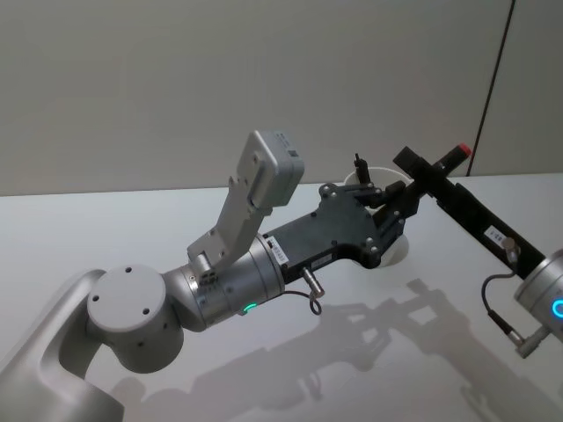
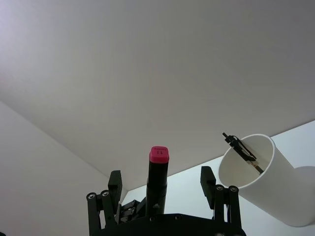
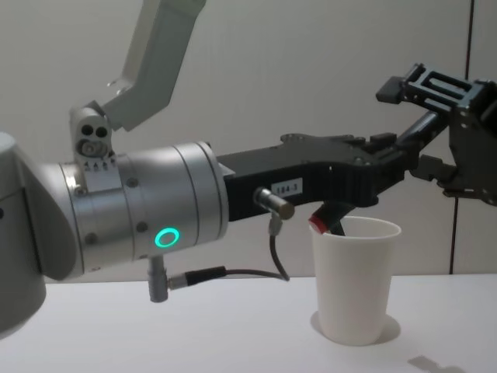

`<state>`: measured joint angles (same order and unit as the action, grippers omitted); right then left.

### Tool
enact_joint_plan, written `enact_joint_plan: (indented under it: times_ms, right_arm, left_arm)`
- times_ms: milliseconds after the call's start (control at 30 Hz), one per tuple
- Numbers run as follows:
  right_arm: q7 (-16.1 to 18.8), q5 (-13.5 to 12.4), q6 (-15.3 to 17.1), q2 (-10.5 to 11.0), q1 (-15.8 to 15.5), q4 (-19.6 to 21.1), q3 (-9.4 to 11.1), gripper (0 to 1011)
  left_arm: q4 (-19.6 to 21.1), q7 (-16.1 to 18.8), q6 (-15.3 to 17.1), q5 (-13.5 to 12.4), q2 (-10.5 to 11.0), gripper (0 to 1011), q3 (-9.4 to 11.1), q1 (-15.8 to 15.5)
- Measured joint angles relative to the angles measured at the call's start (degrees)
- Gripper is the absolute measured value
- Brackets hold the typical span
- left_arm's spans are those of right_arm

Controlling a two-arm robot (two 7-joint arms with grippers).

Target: Place the pen into the pen holder.

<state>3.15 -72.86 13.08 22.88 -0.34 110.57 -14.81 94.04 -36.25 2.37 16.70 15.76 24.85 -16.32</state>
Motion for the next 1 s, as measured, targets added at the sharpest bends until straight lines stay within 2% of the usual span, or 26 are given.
enact_joint_plan:
  times_ms: [267,367,433,500,733,767,1000]
  right_arm:
    - [0.05,0.14,-0.07,-0.08,0.18,-0.16,-0.19,990]
    - [0.06,0.15,-0.08,-0.10,0.21,-0.19,-0.21,917]
    - [0.08,0.17,-0.10,-0.11,0.23,-0.21,-0.24,907]
    - [0.10,0.18,-0.11,-0.12,0.25,-0.22,-0.25,816]
    - [0.13,0.21,-0.13,-0.15,0.29,-0.26,-0.29,624]
    - [0.13,0.22,-0.13,-0.16,0.29,-0.27,-0.29,564]
    - [0.13,0.24,-0.13,-0.17,0.32,-0.30,-0.34,387]
  left_arm:
    - [0.00,0.00,0.00,0.00,0.00,186,0.00,0.00]
    - [0.00,0.00,0.00,0.00,0.00,186,0.00,0.00]
    - [0.00,0.00,0.00,0.00,0.00,186,0.00,0.00]
    - [0.00,0.00,0.00,0.00,0.00,185,0.00,0.00]
    - [0.00,0.00,0.00,0.00,0.00,186,0.00,0.00]
    - [0.00,0.00,0.00,0.00,0.00,186,0.00,0.00]
    - [0.00,0.00,0.01,0.00,0.00,186,0.00,0.00]
